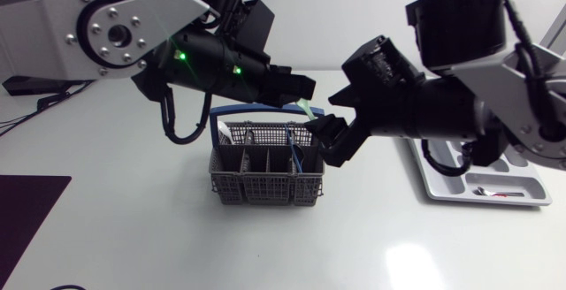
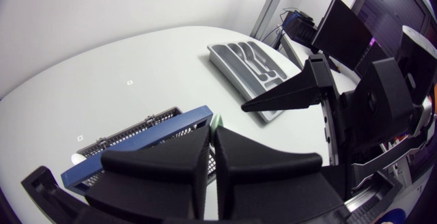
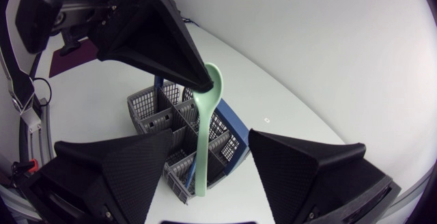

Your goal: Unload the cutlery basket into the drawer organizer.

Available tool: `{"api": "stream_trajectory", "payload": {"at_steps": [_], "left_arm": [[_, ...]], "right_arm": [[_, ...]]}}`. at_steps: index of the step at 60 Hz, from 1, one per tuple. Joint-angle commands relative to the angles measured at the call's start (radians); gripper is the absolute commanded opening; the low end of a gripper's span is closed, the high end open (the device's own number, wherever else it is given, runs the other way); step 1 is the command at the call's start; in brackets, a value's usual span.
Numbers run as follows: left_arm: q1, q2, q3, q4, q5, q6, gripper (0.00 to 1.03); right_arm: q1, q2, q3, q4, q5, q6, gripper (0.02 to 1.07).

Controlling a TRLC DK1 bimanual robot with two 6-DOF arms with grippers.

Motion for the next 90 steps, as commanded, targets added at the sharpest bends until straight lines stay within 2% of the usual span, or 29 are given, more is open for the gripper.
{"api": "stream_trajectory", "payload": {"at_steps": [1, 13, 19, 28, 42, 50, 56, 59, 60, 61, 63, 71, 80, 90], "left_arm": [[0.015, 0.023, 0.038, -0.010, 0.017, -0.033, 0.04], [0.022, 0.023, 0.047, -0.018, 0.037, -0.038, 0.04], [0.025, 0.021, 0.048, -0.020, 0.048, -0.040, 0.04], [0.027, 0.023, 0.042, -0.020, 0.048, -0.040, 0.04], [0.035, 0.015, 0.033, -0.018, 0.049, -0.040, 0.04], [0.038, 0.012, 0.036, -0.018, 0.049, -0.040, 0.13], [0.038, 0.006, 0.039, -0.018, 0.049, -0.040, 0.23], [0.038, 0.001, 0.039, -0.017, 0.049, -0.040, 0.32], [0.038, 0.001, 0.039, -0.017, 0.049, -0.040, 0.33], [0.039, -0.002, 0.044, -0.014, 0.048, -0.040, 0.39], [0.041, -0.006, 0.044, -0.009, 0.048, -0.040, 0.44], [0.064, -0.022, 0.050, 0.013, 0.048, -0.035, 0.58], [0.108, -0.048, 0.044, 0.026, 0.046, -0.024, 0.60], [0.176, -0.091, -0.025, 0.068, 0.046, 0.007, 0.62]], "right_arm": [[0.033, 0.041, 0.017, 0.036, 0.042, 0.020, 0.69], [0.061, 0.099, 0.024, 0.093, 0.114, 0.008, 0.50], [0.062, 0.108, 0.022, 0.102, 0.119, 0.003, 0.41], [0.062, 0.113, 0.017, 0.110, 0.123, -0.008, 0.17], [0.073, 0.107, -0.007, 0.115, 0.110, -0.026, 0.10], [0.084, 0.097, -0.021, 0.110, 0.094, -0.035, 0.08], [0.088, 0.087, -0.033, 0.099, 0.084, -0.045, 0.08], [0.090, 0.079, -0.039, 0.095, 0.073, -0.045, 0.08], [0.088, 0.077, -0.042, 0.093, 0.073, -0.046, 0.08], [0.088, 0.074, -0.045, 0.090, 0.070, -0.051, 0.08], [0.088, 0.068, -0.049, 0.084, 0.062, -0.052, 0.08], [0.084, 0.025, -0.084, 0.062, 0.024, -0.074, 0.08], [0.035, -0.068, -0.137, 0.006, -0.027, -0.121, 0.08], [-0.153, -0.197, -0.211, -0.100, -0.183, -0.247, 0.08]]}}
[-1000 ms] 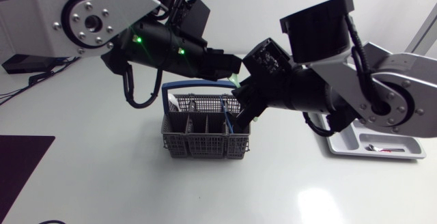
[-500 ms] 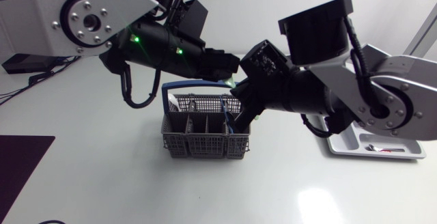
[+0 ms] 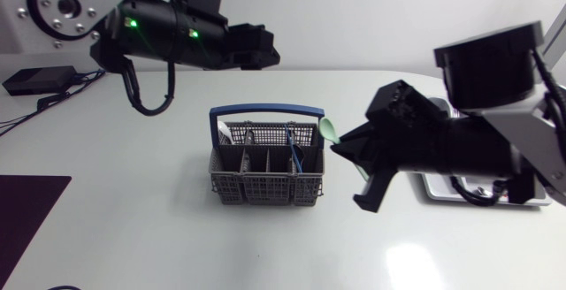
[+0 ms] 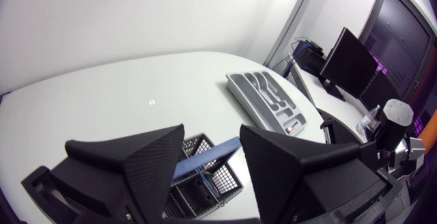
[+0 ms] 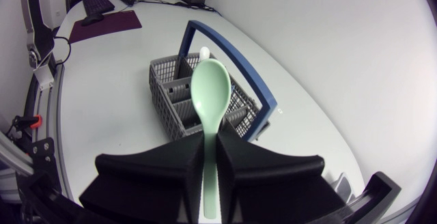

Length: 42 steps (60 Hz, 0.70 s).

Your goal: Unload the cutlery basket into the drawer organizer.

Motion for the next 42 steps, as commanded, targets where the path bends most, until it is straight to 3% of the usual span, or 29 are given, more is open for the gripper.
{"api": "stream_trajectory", "payload": {"at_steps": [1, 10, 20, 32, 42], "left_arm": [[0.023, -0.035, -0.045, 0.021, -0.002, 0.030, 0.62], [0.023, -0.036, -0.134, 0.046, -0.002, 0.077, 0.62], [0.014, -0.036, -0.218, 0.086, -0.002, 0.120, 0.62], [-0.017, -0.019, -0.275, 0.116, -0.002, 0.142, 0.62], [-0.028, -0.004, -0.303, 0.132, -0.002, 0.148, 0.62]], "right_arm": [[-0.091, -0.058, -0.055, -0.041, -0.049, -0.092, 0.08], [-0.400, -0.088, -0.090, -0.132, -0.249, -0.296, 0.08], [-0.700, -0.030, -0.078, -0.222, -0.394, -0.559, 0.08], [-0.970, 0.191, -0.003, -0.276, -0.459, -0.860, 0.08], [-1.133, 0.403, 0.119, -0.300, -0.457, -1.079, 0.08]]}}
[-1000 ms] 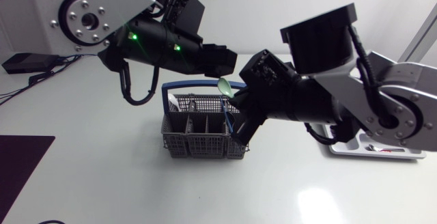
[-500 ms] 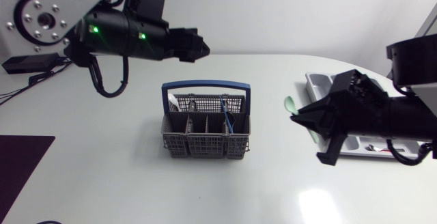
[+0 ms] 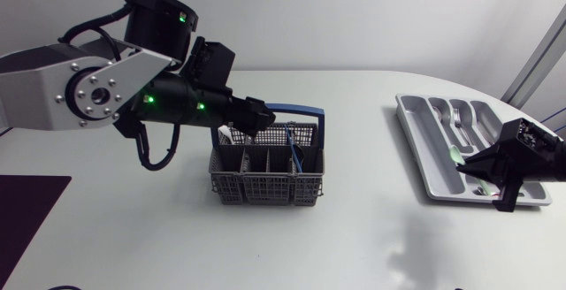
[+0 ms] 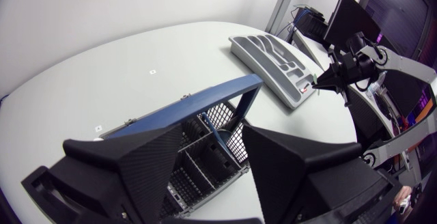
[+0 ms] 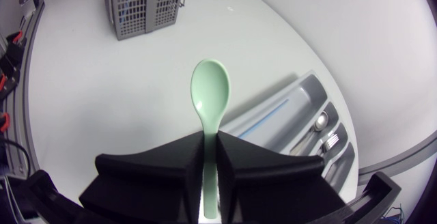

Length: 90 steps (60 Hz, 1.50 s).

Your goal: Unload the cutlery basket into the drawer organizer.

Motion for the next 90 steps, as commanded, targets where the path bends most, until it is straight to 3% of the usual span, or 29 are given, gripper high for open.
{"api": "stream_trajectory", "payload": {"at_steps": [1, 11, 20, 34, 49, 58, 70, 86, 90], "left_arm": [[-0.008, 0.025, -0.033, 0.016, -0.002, 0.017, 0.62], [-0.022, 0.043, -0.058, 0.036, -0.002, 0.019, 0.62], [-0.048, 0.059, -0.071, 0.058, -0.002, 0.014, 0.62], [-0.056, 0.071, -0.085, 0.082, -0.005, -0.004, 0.62], [-0.051, 0.080, -0.108, 0.134, -0.005, -0.041, 0.62], [-0.056, 0.088, -0.114, 0.154, -0.007, -0.056, 0.62], [-0.068, 0.094, -0.111, 0.177, -0.007, -0.067, 0.62], [-0.094, 0.122, -0.104, 0.208, -0.013, -0.081, 0.62], [-0.092, 0.138, -0.102, 0.222, -0.022, -0.087, 0.62]], "right_arm": [[-0.069, 0.100, 0.078, -0.024, -0.010, -0.160, 0.08], [-0.157, 0.278, 0.233, -0.098, 0.047, -0.362, 0.08], [-0.192, 0.395, 0.310, -0.092, 0.119, -0.471, 0.08], [-0.210, 0.493, 0.325, -0.018, 0.197, -0.571, 0.08], [-0.204, 0.539, 0.275, 0.138, 0.262, -0.612, 0.09], [-0.207, 0.539, 0.252, 0.185, 0.274, -0.614, 0.35], [-0.235, 0.481, 0.241, 0.174, 0.273, -0.612, 0.50], [-0.232, 0.333, 0.258, -0.010, 0.220, -0.356, 0.82], [-0.227, 0.326, 0.287, -0.079, 0.185, -0.267, 0.85]]}}
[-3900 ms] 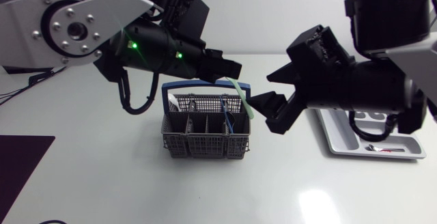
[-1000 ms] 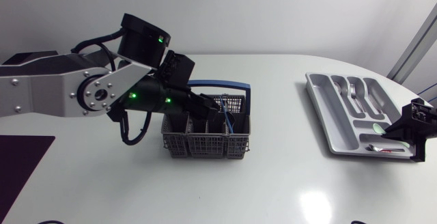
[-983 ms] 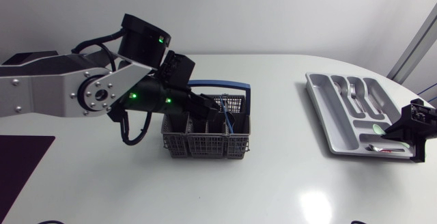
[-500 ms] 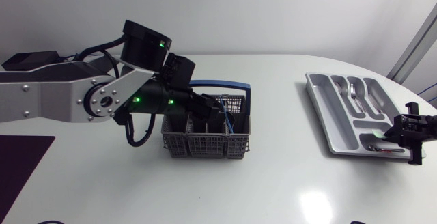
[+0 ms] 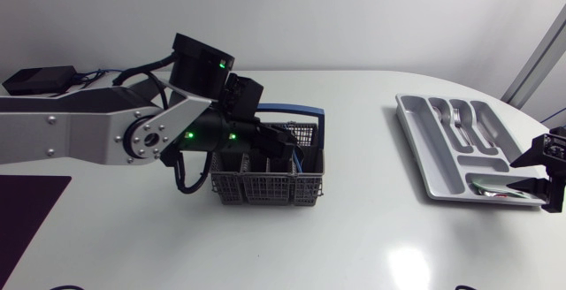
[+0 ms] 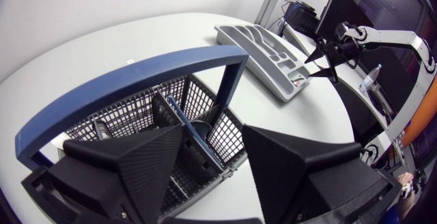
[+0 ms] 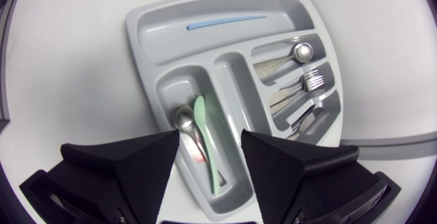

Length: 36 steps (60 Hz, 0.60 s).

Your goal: Unload the cutlery basket into the drawer organizer.

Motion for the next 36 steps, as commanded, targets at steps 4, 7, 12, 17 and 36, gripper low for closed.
{"api": "stream_trajectory", "payload": {"at_steps": [4, 7, 12, 17, 36], "left_arm": [[-0.003, 0.056, -0.014, 0.036, -0.030, -0.034, 0.62], [-0.003, 0.070, -0.012, 0.051, -0.047, -0.045, 0.62], [-0.003, 0.093, -0.008, 0.072, -0.063, -0.056, 0.62], [-0.006, 0.114, 0.000, 0.092, -0.086, -0.066, 0.62], [-0.004, 0.177, 0.026, 0.186, -0.117, -0.131, 0.49]], "right_arm": [[0.005, -0.018, 0.042, -0.116, -0.081, 0.173, 0.85], [0.008, -0.026, 0.044, -0.158, -0.109, 0.217, 0.85], [0.015, -0.052, 0.019, -0.199, -0.167, 0.280, 0.85], [0.023, -0.106, -0.035, -0.205, -0.204, 0.301, 0.85], [0.086, -0.311, -0.254, -0.204, -0.272, 0.326, 0.85]]}}
